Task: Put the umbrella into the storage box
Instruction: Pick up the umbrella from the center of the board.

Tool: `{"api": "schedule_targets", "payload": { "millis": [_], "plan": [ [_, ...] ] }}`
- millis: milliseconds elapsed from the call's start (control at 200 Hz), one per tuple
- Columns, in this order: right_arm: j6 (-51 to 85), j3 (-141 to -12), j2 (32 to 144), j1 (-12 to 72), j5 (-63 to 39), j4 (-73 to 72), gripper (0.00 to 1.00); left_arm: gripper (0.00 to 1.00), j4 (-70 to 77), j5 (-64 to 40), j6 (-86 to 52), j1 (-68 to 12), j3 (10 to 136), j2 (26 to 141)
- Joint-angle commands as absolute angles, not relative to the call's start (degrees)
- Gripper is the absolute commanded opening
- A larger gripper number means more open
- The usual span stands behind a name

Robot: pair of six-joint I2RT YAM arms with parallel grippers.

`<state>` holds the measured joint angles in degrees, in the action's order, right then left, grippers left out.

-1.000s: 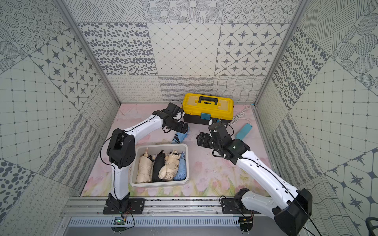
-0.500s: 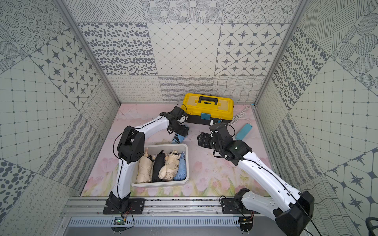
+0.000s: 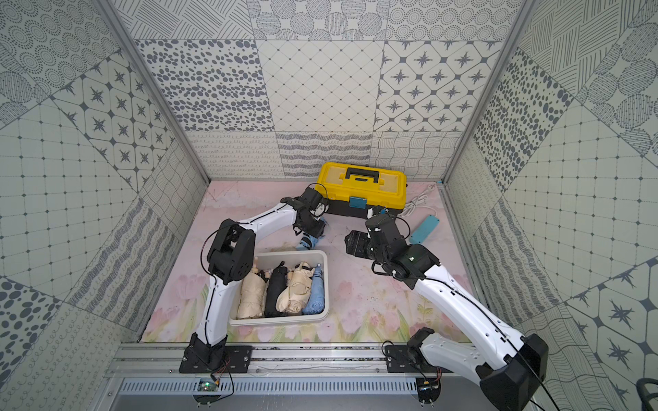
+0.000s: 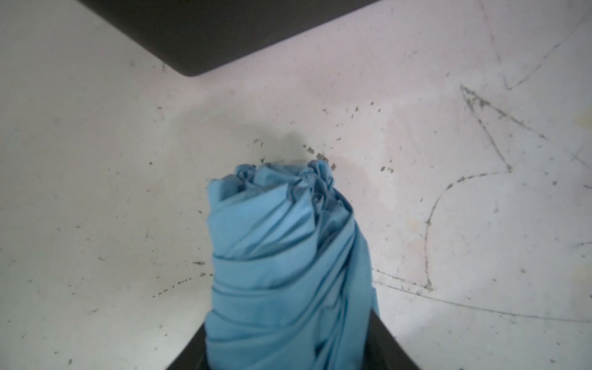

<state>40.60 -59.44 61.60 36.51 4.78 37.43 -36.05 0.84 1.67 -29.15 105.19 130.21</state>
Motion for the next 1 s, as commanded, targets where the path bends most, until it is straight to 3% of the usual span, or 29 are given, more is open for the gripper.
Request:
{"api": "schedule_targets", "payload": {
  "millis": [0,305,550,825,996],
  "plan": [
    [41.2,-59.4,60.1,36.3,5.8,36.3,0.75,0.45,-34.4,4.5,3.4,-29.1,103.7,127.3],
    [41.5,-59.0,58.6,36.3,6.3,36.3,0.75,0.36,-28.4,8.1,2.4,-29.0,97.5,117.0],
    [39.9,-60.0,57.9,36.2,6.2,36.3,0.75,0.34,-24.4,8.7,-2.4,-28.9,95.2,106.4],
    [37.2,-60.7,59.6,36.3,0.3,29.7,0.76,0.34,-13.0,1.5,-24.4,-27.8,86.1,90.3],
    [41.0,-60.5,60.7,36.5,-6.1,22.2,0.76,0.34,-2.6,-8.0,-39.3,-26.8,77.3,82.9]
  ]
}}
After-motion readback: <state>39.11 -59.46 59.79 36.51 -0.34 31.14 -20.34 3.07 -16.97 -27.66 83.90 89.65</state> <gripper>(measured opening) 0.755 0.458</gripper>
